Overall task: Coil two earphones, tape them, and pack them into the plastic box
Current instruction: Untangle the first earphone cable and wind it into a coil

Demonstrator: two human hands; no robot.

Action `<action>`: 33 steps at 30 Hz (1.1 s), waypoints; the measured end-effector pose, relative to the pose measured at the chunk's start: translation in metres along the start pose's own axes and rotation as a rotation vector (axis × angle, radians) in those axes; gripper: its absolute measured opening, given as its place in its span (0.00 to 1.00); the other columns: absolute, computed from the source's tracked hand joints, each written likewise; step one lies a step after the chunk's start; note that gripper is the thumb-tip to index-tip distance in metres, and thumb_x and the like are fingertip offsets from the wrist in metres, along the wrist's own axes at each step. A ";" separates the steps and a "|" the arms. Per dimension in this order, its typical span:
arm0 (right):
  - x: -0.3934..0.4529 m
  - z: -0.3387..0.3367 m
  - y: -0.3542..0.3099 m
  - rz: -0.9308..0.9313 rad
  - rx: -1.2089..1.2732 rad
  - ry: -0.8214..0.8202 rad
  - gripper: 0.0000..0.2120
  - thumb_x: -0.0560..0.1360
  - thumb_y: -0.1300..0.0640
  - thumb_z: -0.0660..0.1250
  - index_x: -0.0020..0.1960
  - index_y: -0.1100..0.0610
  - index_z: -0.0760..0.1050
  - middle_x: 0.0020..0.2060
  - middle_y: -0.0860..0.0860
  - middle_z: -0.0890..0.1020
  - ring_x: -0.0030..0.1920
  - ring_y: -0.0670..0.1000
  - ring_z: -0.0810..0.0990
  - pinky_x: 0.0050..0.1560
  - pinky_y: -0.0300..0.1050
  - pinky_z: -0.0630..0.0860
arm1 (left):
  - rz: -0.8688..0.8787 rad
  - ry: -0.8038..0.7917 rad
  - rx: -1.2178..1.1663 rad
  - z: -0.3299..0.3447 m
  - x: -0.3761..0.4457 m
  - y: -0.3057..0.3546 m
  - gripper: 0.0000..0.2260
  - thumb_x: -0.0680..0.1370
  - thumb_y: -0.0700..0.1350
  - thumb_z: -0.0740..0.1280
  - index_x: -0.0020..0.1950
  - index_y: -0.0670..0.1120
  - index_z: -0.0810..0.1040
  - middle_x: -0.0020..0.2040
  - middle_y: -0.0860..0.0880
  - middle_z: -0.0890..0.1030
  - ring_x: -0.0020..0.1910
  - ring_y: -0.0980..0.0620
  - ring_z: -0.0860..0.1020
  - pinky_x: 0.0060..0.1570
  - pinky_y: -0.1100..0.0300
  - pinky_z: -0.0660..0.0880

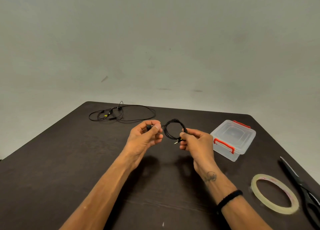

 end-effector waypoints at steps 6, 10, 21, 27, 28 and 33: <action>-0.002 0.002 -0.001 0.051 -0.014 -0.042 0.06 0.76 0.67 0.75 0.52 0.59 0.86 0.39 0.55 0.87 0.32 0.47 0.82 0.38 0.44 0.82 | 0.079 0.181 0.465 -0.013 0.006 -0.009 0.06 0.79 0.53 0.73 0.53 0.53 0.85 0.50 0.56 0.87 0.52 0.59 0.83 0.55 0.57 0.79; -0.004 0.004 -0.001 0.117 -0.028 -0.089 0.05 0.77 0.68 0.73 0.51 0.61 0.85 0.38 0.56 0.85 0.32 0.48 0.81 0.35 0.43 0.83 | 0.165 0.224 0.491 -0.013 0.003 -0.002 0.10 0.83 0.54 0.67 0.53 0.52 0.86 0.45 0.53 0.88 0.45 0.57 0.86 0.52 0.53 0.83; -0.002 0.003 0.008 0.255 -0.160 -0.164 0.04 0.75 0.70 0.73 0.50 0.67 0.84 0.34 0.57 0.83 0.28 0.48 0.80 0.31 0.42 0.80 | 0.065 0.028 0.752 -0.005 0.002 -0.008 0.10 0.75 0.46 0.76 0.56 0.56 0.84 0.41 0.53 0.88 0.39 0.55 0.87 0.50 0.51 0.86; -0.017 0.015 0.004 0.269 -0.165 -0.248 0.07 0.75 0.68 0.76 0.51 0.67 0.81 0.35 0.58 0.82 0.30 0.49 0.80 0.32 0.42 0.81 | -0.103 -0.008 0.764 -0.022 0.002 0.003 0.08 0.76 0.39 0.75 0.52 0.51 0.87 0.41 0.48 0.89 0.34 0.56 0.83 0.45 0.58 0.84; -0.023 0.021 0.003 0.261 -0.158 -0.270 0.08 0.74 0.68 0.76 0.52 0.67 0.80 0.35 0.58 0.83 0.30 0.49 0.81 0.31 0.42 0.81 | -0.121 -0.007 0.761 -0.028 0.000 0.007 0.08 0.76 0.38 0.75 0.51 0.50 0.87 0.41 0.47 0.88 0.33 0.56 0.83 0.44 0.58 0.83; -0.068 0.060 0.002 0.229 -0.188 -0.407 0.16 0.73 0.68 0.78 0.56 0.64 0.74 0.35 0.60 0.82 0.28 0.51 0.81 0.30 0.43 0.82 | -0.180 0.060 0.816 -0.074 -0.038 0.036 0.07 0.75 0.36 0.75 0.50 0.46 0.85 0.37 0.47 0.86 0.31 0.55 0.81 0.34 0.65 0.80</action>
Point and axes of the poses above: each hand's wrist, its own x-axis towards the middle knuckle, its own z-axis out of the palm, y = z × x, the point moved 5 cm from there along x, towards the middle knuckle
